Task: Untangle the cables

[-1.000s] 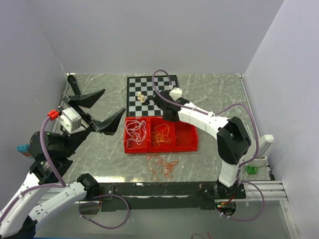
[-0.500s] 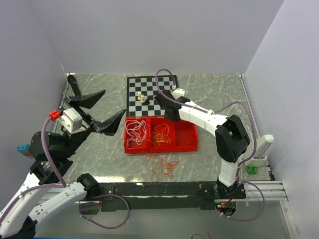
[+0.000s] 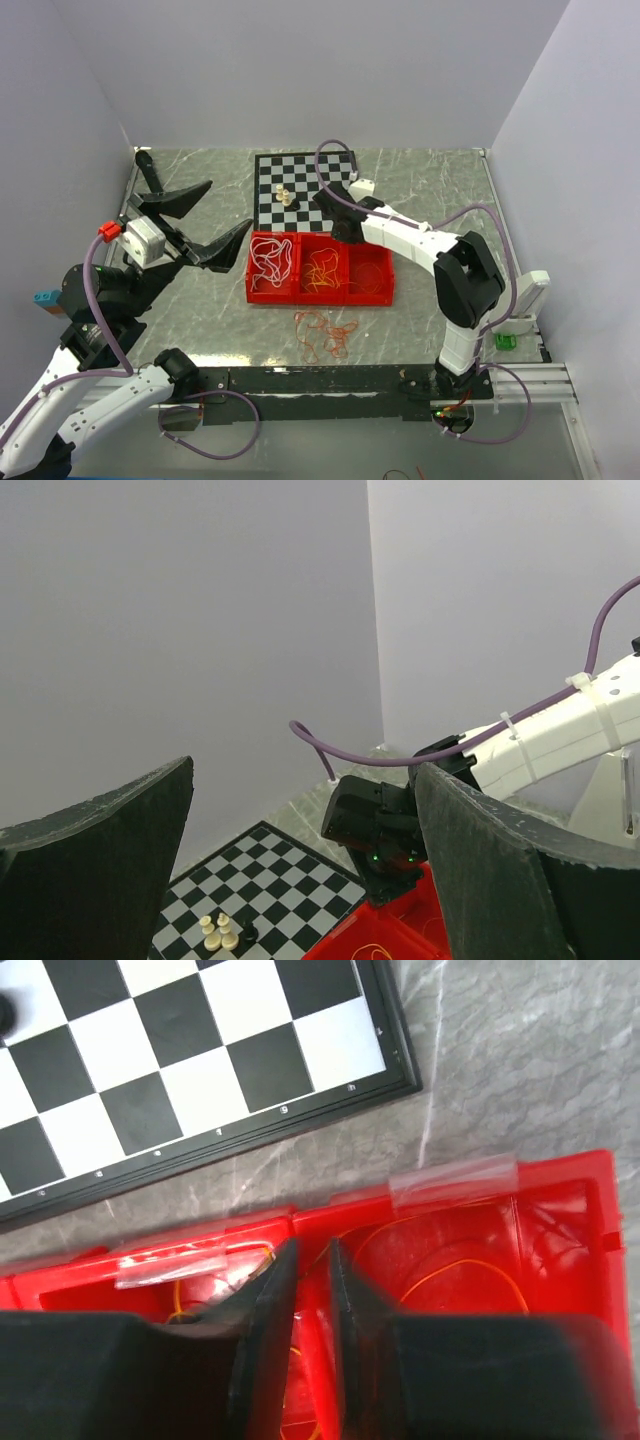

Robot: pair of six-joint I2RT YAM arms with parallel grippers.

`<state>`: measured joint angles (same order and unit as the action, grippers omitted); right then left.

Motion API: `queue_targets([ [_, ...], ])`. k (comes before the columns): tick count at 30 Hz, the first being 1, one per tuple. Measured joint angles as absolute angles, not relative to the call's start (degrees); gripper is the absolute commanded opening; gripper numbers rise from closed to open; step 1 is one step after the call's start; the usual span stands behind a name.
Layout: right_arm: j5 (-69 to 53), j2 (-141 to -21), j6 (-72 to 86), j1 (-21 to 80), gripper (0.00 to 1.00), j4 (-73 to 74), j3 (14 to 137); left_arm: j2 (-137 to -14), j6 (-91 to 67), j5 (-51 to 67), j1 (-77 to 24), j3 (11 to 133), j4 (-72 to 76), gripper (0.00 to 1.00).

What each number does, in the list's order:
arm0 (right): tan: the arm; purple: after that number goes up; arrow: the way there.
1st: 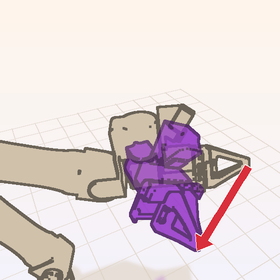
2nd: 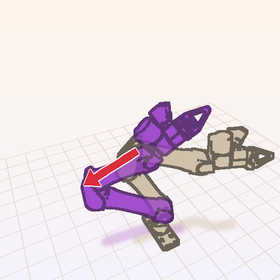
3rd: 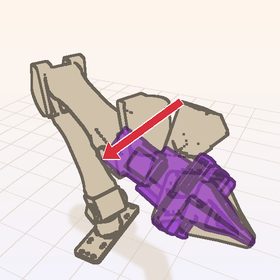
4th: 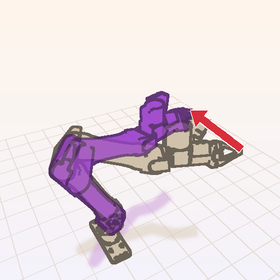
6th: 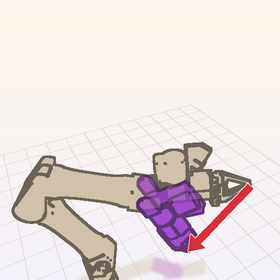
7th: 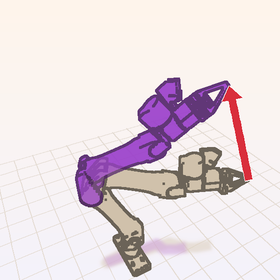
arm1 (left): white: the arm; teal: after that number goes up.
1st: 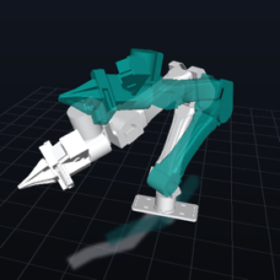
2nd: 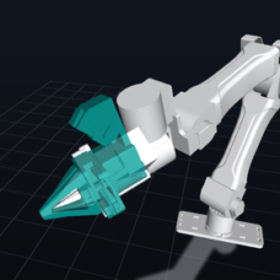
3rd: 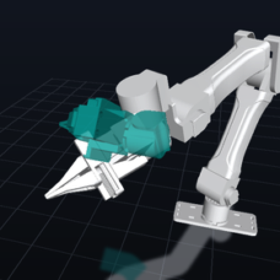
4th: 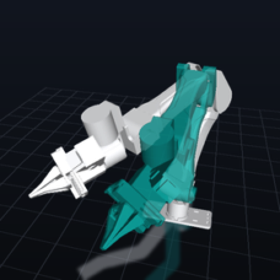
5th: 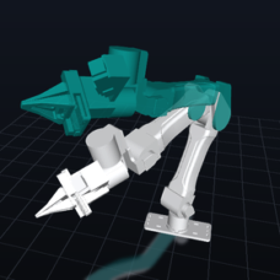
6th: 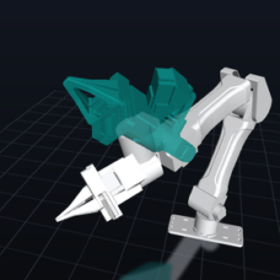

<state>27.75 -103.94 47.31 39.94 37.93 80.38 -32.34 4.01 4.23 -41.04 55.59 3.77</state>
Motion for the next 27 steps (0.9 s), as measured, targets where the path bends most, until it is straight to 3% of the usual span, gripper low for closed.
queue_targets([
  [24,26.28,-96.18,47.68,36.71,0.0,35.33,66.78,-32.34,3.9,4.29,-40.49,55.51,3.79,0.97],
  [27,25.76,-94.52,47.03,36.42,0.08,34.13,62.74,-32.34,3.9,4.29,-40.45,55.51,3.79,0.97],
])
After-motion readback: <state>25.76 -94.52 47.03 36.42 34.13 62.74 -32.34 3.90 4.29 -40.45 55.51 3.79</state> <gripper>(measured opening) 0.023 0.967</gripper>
